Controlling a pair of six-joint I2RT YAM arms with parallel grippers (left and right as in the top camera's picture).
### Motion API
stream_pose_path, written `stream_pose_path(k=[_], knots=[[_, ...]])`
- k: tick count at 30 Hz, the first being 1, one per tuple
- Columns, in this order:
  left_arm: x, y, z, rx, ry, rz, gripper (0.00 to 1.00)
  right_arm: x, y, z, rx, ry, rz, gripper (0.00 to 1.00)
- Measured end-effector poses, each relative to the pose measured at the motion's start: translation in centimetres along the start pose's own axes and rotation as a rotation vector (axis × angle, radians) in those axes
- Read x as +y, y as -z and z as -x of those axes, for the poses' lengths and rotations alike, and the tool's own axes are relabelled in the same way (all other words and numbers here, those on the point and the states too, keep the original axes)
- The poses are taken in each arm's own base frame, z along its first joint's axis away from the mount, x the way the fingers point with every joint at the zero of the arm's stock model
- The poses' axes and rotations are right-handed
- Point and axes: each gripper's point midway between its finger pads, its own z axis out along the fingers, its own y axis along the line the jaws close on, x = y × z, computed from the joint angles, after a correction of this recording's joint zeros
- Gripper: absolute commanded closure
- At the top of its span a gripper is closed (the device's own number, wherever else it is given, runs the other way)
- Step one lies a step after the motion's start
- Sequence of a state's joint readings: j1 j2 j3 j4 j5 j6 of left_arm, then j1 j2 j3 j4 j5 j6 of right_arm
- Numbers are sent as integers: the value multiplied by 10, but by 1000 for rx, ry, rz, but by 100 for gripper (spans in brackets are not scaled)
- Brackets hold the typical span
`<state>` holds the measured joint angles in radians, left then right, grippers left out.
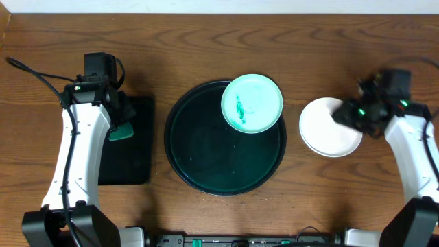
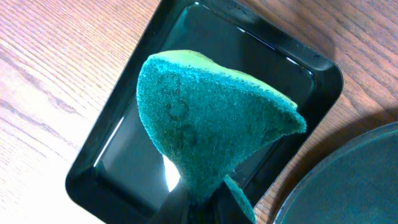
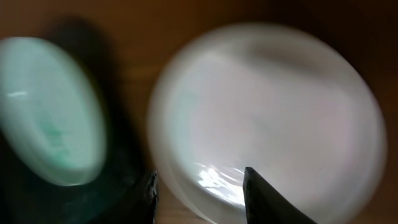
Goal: Clean dirty plates on tray and stack at the side
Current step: 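Move right gripper to the remaining plate's rim and grip it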
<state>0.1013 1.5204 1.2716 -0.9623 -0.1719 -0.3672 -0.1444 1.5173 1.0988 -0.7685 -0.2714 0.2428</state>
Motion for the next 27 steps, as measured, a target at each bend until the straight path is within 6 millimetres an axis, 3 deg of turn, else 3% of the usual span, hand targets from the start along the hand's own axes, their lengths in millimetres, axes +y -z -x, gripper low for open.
stream_pose_path(k=[3, 5, 9, 15, 17, 21, 27], knots=[[0, 0, 0, 0, -1, 0, 93, 57, 10, 21, -53, 155, 70, 57], [0, 0, 0, -1, 0, 0, 93, 85, 9, 29, -58, 232, 99, 57], [0, 0, 0, -1, 0, -1, 93, 122, -21, 34, 12, 359, 119, 57], [0, 0, 0, -1, -1, 0, 93, 127, -102, 21, 193, 489, 98, 60], [0, 0, 0, -1, 0, -1, 93, 124, -118, 17, 216, 513, 95, 60], [0, 0, 0, -1, -1, 0, 93, 121, -133, 15, 226, 551, 97, 64], [0, 0, 0, -1, 0, 0, 93, 123, -134, 18, 213, 578, 106, 71]])
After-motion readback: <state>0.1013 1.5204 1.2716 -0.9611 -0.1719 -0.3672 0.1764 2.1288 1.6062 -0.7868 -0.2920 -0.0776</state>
